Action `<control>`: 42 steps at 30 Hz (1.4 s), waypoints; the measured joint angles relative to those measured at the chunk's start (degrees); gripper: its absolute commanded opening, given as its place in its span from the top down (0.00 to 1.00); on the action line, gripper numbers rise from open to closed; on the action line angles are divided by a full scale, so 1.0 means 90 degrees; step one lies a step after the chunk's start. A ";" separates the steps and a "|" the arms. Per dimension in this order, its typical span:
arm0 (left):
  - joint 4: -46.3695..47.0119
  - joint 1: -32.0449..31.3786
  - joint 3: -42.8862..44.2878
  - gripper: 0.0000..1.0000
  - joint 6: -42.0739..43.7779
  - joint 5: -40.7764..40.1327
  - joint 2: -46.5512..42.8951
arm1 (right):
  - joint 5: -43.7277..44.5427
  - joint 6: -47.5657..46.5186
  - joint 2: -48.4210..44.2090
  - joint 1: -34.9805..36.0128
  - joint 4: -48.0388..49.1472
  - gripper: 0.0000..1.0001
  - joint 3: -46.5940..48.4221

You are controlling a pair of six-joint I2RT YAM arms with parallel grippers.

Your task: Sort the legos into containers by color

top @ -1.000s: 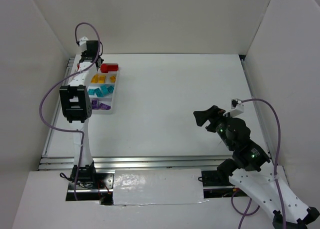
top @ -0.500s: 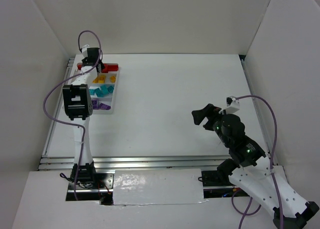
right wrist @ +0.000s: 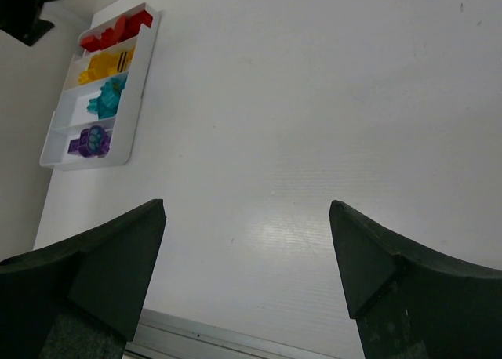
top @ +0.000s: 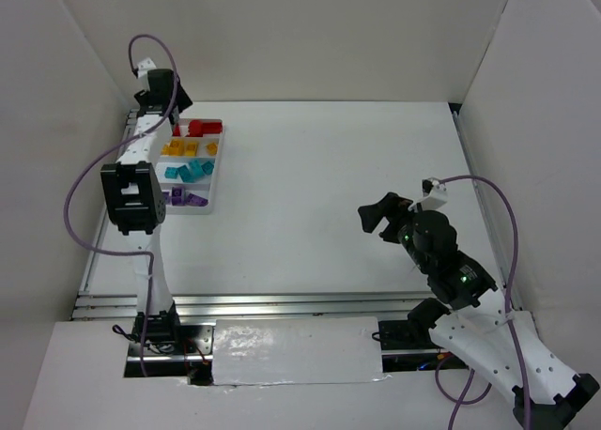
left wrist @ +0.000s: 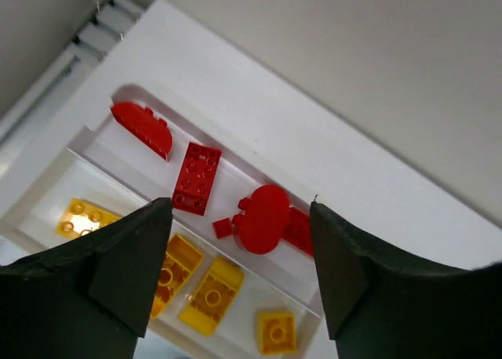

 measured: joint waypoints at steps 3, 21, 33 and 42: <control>-0.0148 -0.0046 -0.0124 0.04 0.0160 0.0153 -0.0918 | -0.0010 -0.0078 0.0012 0.0000 -0.0005 0.02 0.0109; -0.3368 -0.0850 -0.3810 0.00 0.0811 0.1100 -0.8206 | 0.0389 -0.0945 0.0185 0.0015 -0.2348 0.00 0.3699; -0.4257 -0.1882 -0.5491 0.01 0.0899 0.0469 -1.2354 | 0.0505 -0.1273 -0.1647 0.0015 -0.4129 0.01 0.4454; -0.4811 -0.1882 -0.6020 0.00 0.0653 0.0413 -1.3372 | 0.0359 -0.1445 -0.2356 0.0015 -0.4286 0.00 0.4442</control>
